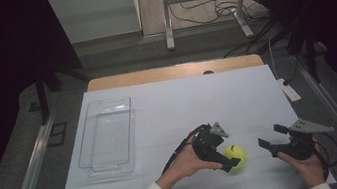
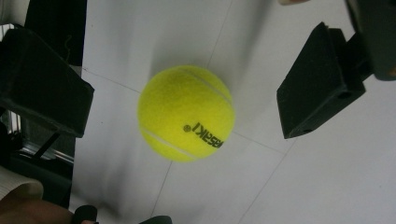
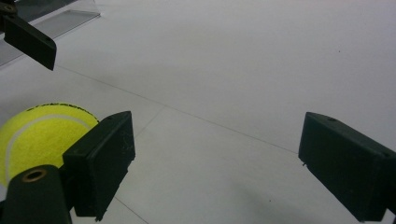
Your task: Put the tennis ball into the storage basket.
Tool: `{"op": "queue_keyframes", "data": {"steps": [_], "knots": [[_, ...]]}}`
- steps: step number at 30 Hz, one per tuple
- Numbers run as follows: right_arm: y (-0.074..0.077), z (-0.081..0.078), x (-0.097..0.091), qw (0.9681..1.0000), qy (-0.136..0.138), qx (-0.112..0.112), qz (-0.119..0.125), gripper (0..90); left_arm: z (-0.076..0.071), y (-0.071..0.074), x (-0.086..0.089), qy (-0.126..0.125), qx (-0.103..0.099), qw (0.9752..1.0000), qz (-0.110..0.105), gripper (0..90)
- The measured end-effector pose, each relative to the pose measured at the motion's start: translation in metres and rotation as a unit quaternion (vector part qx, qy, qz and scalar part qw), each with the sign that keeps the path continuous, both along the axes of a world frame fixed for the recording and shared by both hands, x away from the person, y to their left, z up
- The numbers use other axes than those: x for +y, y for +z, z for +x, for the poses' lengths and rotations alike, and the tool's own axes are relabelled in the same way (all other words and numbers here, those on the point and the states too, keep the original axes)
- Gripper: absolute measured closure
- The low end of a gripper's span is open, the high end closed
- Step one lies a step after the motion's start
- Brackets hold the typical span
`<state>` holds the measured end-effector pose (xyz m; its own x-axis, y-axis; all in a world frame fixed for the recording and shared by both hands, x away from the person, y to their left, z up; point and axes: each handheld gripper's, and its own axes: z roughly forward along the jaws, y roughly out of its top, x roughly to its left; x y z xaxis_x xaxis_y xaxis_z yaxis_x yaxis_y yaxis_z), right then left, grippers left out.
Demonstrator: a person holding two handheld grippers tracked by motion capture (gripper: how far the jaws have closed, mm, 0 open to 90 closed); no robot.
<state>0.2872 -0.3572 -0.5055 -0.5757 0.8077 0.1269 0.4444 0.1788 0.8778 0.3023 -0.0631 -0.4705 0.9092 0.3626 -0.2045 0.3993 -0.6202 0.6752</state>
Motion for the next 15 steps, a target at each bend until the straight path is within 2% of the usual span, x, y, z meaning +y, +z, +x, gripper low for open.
{"op": "queue_keyframes", "data": {"steps": [15], "knots": [[0.000,0.000,0.000,1.0000,-0.001,0.002,-0.002,11.0,0.004,-0.009,-0.020,-0.010,0.002,0.9993,0.036,3.9]]}}
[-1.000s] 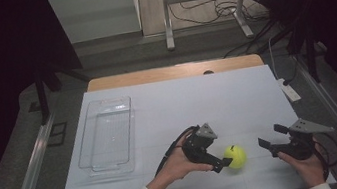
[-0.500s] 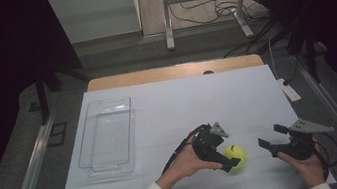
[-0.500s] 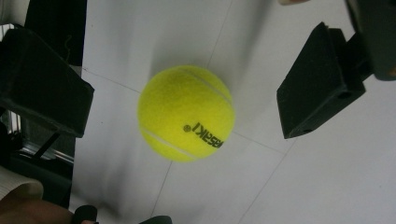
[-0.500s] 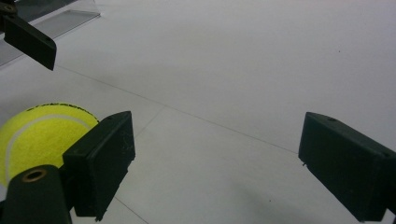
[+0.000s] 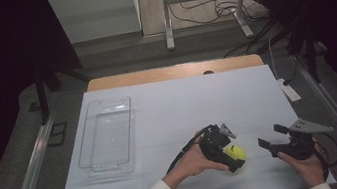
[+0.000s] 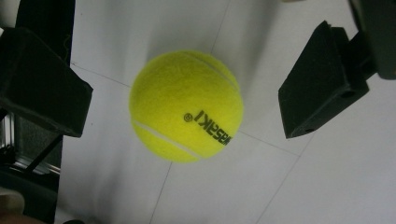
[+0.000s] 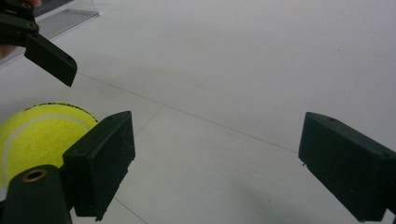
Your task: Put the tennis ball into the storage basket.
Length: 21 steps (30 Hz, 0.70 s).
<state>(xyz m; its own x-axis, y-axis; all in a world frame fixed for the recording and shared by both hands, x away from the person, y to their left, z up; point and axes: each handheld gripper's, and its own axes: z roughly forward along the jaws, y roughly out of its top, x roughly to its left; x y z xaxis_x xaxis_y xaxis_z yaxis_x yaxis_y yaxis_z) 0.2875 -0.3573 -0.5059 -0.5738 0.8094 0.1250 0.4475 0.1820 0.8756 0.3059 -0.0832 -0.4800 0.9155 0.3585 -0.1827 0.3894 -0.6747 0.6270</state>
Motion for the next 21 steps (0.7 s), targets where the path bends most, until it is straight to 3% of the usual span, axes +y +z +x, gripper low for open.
{"op": "queue_keyframes", "data": {"steps": [21], "knots": [[0.000,0.000,0.000,1.0000,-0.001,-0.001,0.001,11.0,0.001,-0.017,-0.024,0.000,-0.001,0.9986,0.053,12.0]]}}
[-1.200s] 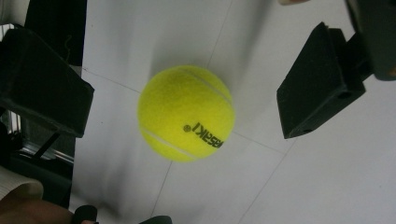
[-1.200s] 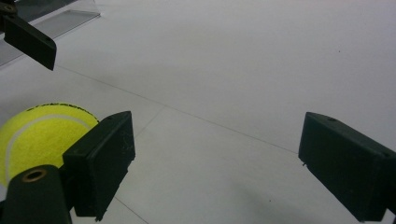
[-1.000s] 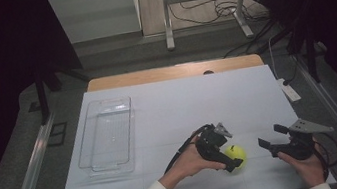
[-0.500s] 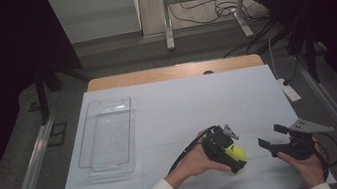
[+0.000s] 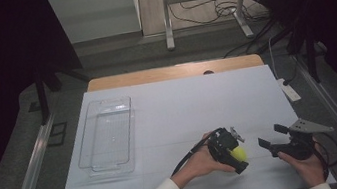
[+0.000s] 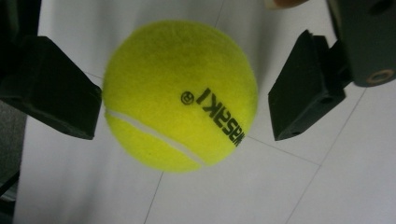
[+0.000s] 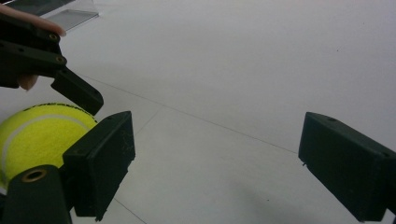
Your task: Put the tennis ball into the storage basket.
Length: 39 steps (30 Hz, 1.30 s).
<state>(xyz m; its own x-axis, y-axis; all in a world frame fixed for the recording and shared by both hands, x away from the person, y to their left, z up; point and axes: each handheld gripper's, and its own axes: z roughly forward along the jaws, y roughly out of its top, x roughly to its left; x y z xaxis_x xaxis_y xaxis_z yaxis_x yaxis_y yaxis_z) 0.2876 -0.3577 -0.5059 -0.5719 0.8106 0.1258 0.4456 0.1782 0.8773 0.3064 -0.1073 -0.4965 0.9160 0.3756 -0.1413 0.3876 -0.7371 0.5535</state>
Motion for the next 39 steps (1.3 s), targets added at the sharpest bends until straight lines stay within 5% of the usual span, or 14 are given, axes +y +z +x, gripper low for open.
{"op": "queue_keyframes", "data": {"steps": [7,16,39], "knots": [[0.000,0.000,0.000,1.0000,-0.001,0.000,0.000,11.0,-0.002,-0.003,-0.004,-0.003,-0.005,0.9999,0.015,25.0],[0.000,0.000,0.000,1.0000,-0.001,-0.001,0.000,11.0,-0.004,0.000,-0.005,-0.008,-0.016,0.9996,0.022,26.3],[0.000,0.000,0.000,1.0000,-0.002,-0.001,-0.001,11.1,-0.006,0.018,0.024,-0.002,-0.039,0.9987,-0.032,26.6]]}}
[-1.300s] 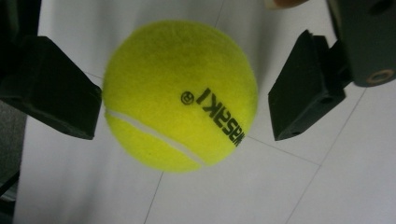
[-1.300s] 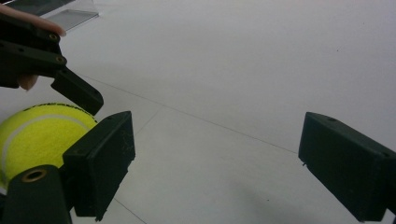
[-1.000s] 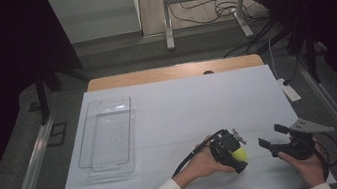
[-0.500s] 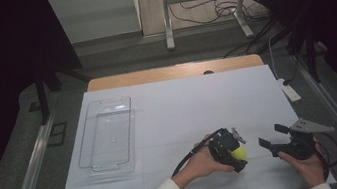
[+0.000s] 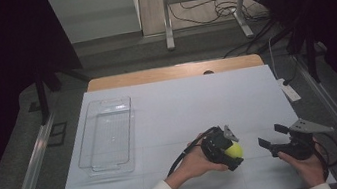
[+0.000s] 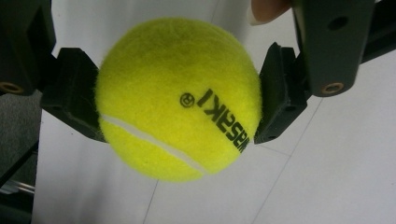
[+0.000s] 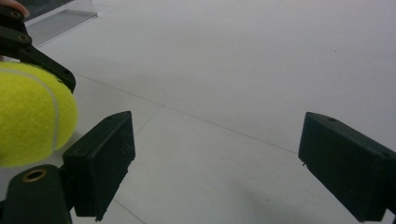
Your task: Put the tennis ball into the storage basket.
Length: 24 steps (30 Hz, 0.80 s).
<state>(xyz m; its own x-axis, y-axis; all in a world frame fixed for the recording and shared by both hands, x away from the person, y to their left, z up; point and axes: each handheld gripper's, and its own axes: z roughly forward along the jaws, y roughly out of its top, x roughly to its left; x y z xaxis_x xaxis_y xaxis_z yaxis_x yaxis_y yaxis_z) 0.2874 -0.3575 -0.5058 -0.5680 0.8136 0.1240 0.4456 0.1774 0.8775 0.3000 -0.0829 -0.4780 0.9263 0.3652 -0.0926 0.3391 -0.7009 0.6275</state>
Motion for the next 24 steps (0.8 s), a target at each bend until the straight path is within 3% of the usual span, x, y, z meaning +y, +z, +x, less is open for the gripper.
{"op": "queue_keyframes", "data": {"steps": [24], "knots": [[0.000,0.000,0.000,1.0000,-0.001,0.001,-0.001,11.1,-0.006,0.008,0.025,0.009,-0.017,0.9993,-0.033,26.6]]}}
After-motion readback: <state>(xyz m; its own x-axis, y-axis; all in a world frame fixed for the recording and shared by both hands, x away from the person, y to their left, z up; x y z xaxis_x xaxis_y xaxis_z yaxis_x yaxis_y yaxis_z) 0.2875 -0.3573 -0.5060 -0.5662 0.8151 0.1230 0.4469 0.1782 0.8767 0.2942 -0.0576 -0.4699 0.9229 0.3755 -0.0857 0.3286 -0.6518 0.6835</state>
